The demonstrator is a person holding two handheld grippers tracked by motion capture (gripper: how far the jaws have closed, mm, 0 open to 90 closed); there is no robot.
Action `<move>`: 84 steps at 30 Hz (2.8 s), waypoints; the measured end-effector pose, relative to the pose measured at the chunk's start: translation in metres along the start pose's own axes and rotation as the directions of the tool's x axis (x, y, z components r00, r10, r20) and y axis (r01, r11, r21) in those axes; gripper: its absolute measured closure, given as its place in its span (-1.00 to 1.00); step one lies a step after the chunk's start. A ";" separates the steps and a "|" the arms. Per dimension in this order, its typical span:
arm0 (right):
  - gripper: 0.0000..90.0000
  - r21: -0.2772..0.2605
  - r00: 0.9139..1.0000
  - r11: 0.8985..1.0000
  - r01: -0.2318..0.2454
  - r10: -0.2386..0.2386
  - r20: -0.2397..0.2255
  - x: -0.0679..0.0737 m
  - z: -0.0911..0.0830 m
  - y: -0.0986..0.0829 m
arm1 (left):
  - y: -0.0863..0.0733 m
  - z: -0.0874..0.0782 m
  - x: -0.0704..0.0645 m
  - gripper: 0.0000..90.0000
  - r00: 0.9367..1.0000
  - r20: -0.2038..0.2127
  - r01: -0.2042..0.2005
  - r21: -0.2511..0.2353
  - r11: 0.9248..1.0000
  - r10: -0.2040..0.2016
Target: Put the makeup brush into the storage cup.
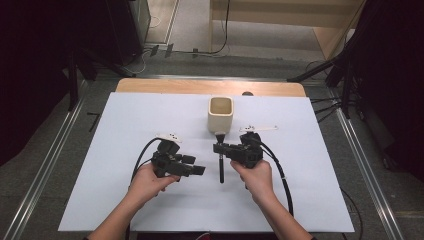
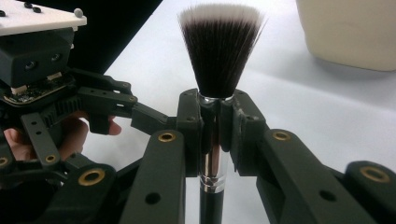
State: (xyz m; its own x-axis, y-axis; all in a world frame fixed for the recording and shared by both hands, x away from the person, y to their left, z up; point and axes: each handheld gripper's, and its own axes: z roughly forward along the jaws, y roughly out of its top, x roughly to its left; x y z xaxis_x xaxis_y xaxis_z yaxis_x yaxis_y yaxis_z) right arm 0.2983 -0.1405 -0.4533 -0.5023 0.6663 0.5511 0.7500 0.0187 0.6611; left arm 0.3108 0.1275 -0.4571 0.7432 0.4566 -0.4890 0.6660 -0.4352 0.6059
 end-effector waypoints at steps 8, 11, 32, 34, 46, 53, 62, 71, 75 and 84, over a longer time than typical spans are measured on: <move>0.74 0.007 1.000 1.000 0.011 -0.011 -0.005 0.000 0.000 0.000 | -0.006 -0.008 0.002 -0.29 0.998 -0.035 -0.046 0.032 0.998 0.047; 0.74 0.009 1.000 1.000 0.015 -0.015 -0.007 0.000 0.000 -0.001 | -0.007 -0.011 0.002 -0.30 0.996 -0.046 -0.074 0.040 0.996 0.075; 0.74 0.006 1.000 1.000 0.025 -0.024 -0.019 -0.001 -0.005 0.001 | -0.022 -0.031 0.006 -0.34 0.970 -0.146 -0.187 0.058 0.981 0.194; 0.74 0.005 1.000 1.000 0.023 -0.023 -0.019 -0.001 -0.005 0.001 | -0.022 -0.032 0.006 -0.35 0.970 -0.151 -0.186 0.057 0.981 0.192; 0.74 0.006 1.000 1.000 0.022 -0.022 -0.019 -0.001 -0.006 0.001 | -0.031 -0.044 0.010 -0.42 0.941 -0.232 -0.235 0.073 0.969 0.245; 0.74 0.007 1.000 1.000 0.026 -0.026 -0.013 -0.002 -0.006 0.002 | -0.037 -0.048 0.013 -0.42 0.943 -0.237 -0.223 0.076 0.972 0.235; 0.74 0.004 0.999 0.999 0.038 -0.038 0.001 -0.003 -0.007 0.002 | -0.044 -0.049 0.014 -0.42 0.937 -0.257 -0.225 0.070 0.972 0.235; 0.74 -0.002 0.999 0.999 0.041 -0.041 0.004 -0.004 -0.009 0.003 | -0.048 -0.053 0.012 -0.53 0.933 -0.240 -0.258 0.072 0.963 0.268; 0.74 -0.006 0.999 0.999 0.042 -0.042 0.006 -0.004 -0.010 0.003 | -0.050 -0.056 0.015 -0.53 0.925 -0.267 -0.266 0.053 0.963 0.270; 0.74 -0.007 0.999 0.999 0.048 -0.048 0.013 -0.004 -0.010 0.004 | -0.052 -0.055 0.020 -0.53 0.935 -0.268 -0.232 0.040 0.972 0.234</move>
State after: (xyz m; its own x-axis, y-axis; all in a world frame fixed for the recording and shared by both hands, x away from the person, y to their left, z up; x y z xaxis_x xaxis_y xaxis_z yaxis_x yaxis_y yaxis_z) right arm 0.2988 -0.1501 -0.4483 -0.5323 0.6739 0.5123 0.7221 0.0456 0.6903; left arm 0.2877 0.2020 -0.4641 0.8333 0.5329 -0.1473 0.4775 -0.5595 0.6774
